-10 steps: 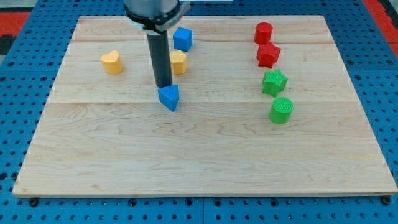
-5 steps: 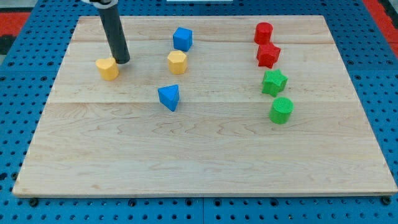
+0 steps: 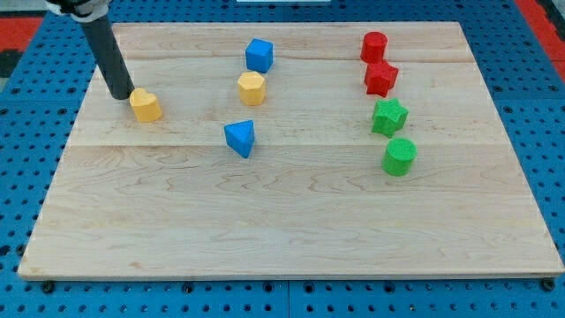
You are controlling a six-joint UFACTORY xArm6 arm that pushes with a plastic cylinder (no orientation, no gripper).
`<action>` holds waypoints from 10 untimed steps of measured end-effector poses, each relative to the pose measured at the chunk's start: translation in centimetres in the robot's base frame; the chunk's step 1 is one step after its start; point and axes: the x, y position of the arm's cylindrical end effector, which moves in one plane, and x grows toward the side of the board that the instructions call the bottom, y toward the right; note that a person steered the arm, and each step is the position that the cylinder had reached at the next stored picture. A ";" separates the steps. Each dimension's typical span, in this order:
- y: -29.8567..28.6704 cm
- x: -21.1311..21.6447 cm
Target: Place the heart and triangle bottom of the hexagon to form a vertical line
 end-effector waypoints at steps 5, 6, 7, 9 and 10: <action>6.1 3.8; 8.1 5.5; 11.3 6.3; 14.6 6.0; 14.0 5.9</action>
